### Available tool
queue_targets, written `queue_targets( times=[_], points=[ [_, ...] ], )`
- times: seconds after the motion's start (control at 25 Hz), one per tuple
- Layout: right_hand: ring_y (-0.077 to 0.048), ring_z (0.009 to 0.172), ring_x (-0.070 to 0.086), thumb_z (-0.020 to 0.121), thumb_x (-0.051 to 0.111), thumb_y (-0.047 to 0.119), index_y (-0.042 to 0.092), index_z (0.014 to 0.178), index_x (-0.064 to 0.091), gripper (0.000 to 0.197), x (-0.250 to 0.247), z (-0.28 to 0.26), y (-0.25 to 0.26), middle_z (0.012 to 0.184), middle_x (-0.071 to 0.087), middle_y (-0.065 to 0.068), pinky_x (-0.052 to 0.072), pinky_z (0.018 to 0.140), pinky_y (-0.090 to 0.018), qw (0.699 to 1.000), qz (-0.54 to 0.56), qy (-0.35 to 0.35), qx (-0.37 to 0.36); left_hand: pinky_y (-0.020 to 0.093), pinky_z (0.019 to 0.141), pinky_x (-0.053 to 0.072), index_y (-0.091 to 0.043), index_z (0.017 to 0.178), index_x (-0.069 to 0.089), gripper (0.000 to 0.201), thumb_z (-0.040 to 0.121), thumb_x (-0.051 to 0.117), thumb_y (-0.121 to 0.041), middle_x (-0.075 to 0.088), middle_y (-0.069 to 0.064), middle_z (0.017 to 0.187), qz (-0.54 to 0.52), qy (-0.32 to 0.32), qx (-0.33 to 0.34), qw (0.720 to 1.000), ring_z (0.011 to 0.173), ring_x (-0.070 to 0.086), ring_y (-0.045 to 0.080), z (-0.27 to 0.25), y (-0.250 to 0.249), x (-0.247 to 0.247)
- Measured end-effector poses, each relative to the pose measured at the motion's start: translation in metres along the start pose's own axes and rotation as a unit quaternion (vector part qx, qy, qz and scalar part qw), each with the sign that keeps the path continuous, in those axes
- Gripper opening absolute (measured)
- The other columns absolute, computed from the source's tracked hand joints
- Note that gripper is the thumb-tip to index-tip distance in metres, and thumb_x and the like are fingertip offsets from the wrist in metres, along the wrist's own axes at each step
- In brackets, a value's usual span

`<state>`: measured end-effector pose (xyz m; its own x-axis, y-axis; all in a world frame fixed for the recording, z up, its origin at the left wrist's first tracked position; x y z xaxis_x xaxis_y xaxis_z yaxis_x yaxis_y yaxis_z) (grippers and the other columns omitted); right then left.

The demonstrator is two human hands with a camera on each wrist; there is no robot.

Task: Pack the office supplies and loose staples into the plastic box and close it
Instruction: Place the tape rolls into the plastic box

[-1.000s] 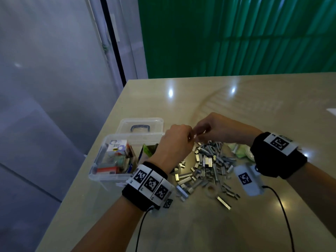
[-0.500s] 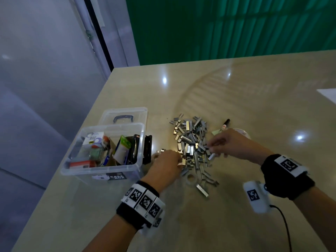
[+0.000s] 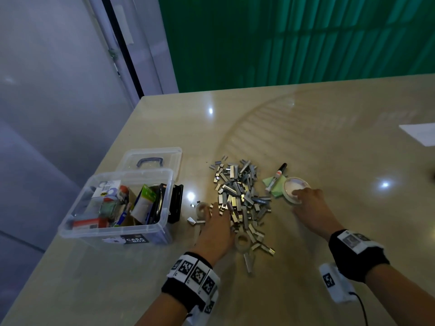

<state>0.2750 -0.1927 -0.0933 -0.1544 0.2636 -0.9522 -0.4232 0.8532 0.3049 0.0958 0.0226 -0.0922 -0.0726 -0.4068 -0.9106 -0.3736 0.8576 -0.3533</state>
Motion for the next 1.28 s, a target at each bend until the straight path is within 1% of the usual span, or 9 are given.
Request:
queue_targets(
  times=[0.24,0.4,0.52,0.68,0.8,0.88,1.04,1.16,1.28],
  points=[
    [-0.035,0.103,0.047,0.086,0.07,0.013,0.015,0.098,0.073,0.012,-0.016,-0.008,0.016,0.109,0.066,-0.013,0.043,0.08,-0.038,0.999,0.034,-0.007,-0.034,0.04,0.106,0.032,-0.016,0.125,0.058,0.039,0.087,0.064,-0.025,0.035,0.008,0.136,-0.017,0.0,0.043,0.999,0.131,0.03,0.033,0.006,-0.019,-0.017],
    [-0.019,0.094,0.059,0.089,0.074,0.015,0.019,0.1,0.074,0.012,-0.053,-0.011,0.057,0.101,0.07,0.002,0.04,0.077,-0.029,0.974,0.205,-0.019,-0.093,0.045,0.108,0.041,-0.026,0.142,0.043,0.061,0.087,0.068,-0.019,0.032,0.004,0.149,-0.103,-0.092,0.106,0.985,0.135,0.038,0.028,0.007,-0.039,-0.056],
    [-0.009,0.097,0.067,0.094,0.069,0.017,0.021,0.106,0.074,0.013,-0.072,-0.019,0.102,0.099,0.073,0.007,0.047,0.082,-0.023,0.93,0.331,0.085,-0.139,0.044,0.111,0.04,-0.031,0.15,0.031,0.072,0.091,0.065,-0.01,0.032,0.003,0.151,-0.155,-0.125,0.184,0.962,0.136,0.038,0.025,0.013,-0.064,-0.079],
    [-0.026,0.112,0.065,0.099,0.059,0.019,0.013,0.123,0.068,0.026,-0.079,-0.023,0.124,0.119,0.07,-0.012,0.052,0.097,-0.04,0.832,0.487,0.229,-0.131,0.037,0.107,0.043,-0.025,0.145,0.045,0.06,0.091,0.058,-0.001,0.047,0.002,0.145,-0.175,-0.151,0.216,0.949,0.129,0.047,0.021,0.02,-0.072,-0.105],
    [-0.028,0.111,0.066,0.101,0.054,0.014,0.007,0.123,0.067,0.027,-0.081,-0.009,0.121,0.121,0.069,-0.015,0.054,0.095,-0.043,0.8,0.537,0.245,-0.106,0.032,0.083,0.047,-0.018,0.122,0.064,0.031,0.092,0.06,-0.009,0.067,0.002,0.113,-0.175,-0.154,0.195,0.953,0.102,0.059,0.019,0.022,-0.068,-0.125],
    [-0.026,0.104,0.066,0.103,0.053,0.015,0.008,0.118,0.07,0.023,-0.082,0.01,0.114,0.113,0.071,-0.012,0.053,0.088,-0.041,0.825,0.522,0.2,-0.085,0.032,0.07,0.046,-0.021,0.109,0.065,0.016,0.093,0.063,-0.02,0.067,-0.002,0.093,-0.154,-0.165,0.166,0.96,0.085,0.059,0.018,0.024,-0.059,-0.133],
    [-0.02,0.079,0.06,0.101,0.048,0.002,0.017,0.127,0.063,0.034,-0.062,0.055,0.086,0.097,0.066,-0.007,0.045,0.066,-0.031,0.977,0.177,0.111,-0.048,0.034,0.064,0.051,-0.02,0.098,0.066,0.008,0.092,0.064,-0.025,0.067,-0.001,0.084,-0.143,-0.177,0.134,0.964,0.074,0.059,0.017,0.02,-0.044,-0.138],
    [-0.028,0.103,0.059,0.093,0.047,-0.009,0.016,0.135,0.059,0.05,-0.028,0.075,0.071,0.122,0.058,-0.013,0.038,0.074,-0.029,0.989,-0.035,0.126,-0.068,0.027,0.057,0.046,-0.018,0.099,0.068,0.009,0.094,0.065,-0.024,0.065,-0.003,0.077,-0.171,-0.195,0.143,0.955,0.066,0.057,0.01,0.006,-0.038,-0.151],
    [-0.025,0.083,0.047,0.092,0.055,-0.005,0.013,0.109,0.07,0.029,-0.008,0.086,0.061,0.1,0.051,-0.009,0.037,0.071,-0.03,0.986,-0.102,0.08,-0.107,0.029,0.057,0.054,-0.014,0.103,0.065,0.016,0.097,0.062,-0.028,0.067,-0.003,0.077,-0.191,-0.239,0.15,0.94,0.066,0.063,0.01,-0.015,-0.024,-0.178]
  ],
)
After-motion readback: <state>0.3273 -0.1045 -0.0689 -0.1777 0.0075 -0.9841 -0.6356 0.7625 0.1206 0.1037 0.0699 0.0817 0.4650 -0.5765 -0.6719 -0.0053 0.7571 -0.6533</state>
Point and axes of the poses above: each hand's wrist, its own z-axis towards the middle knuckle, its own x-axis out of the palm, y = z × x, the point moved 7 cm from there along z, towards the middle knuckle
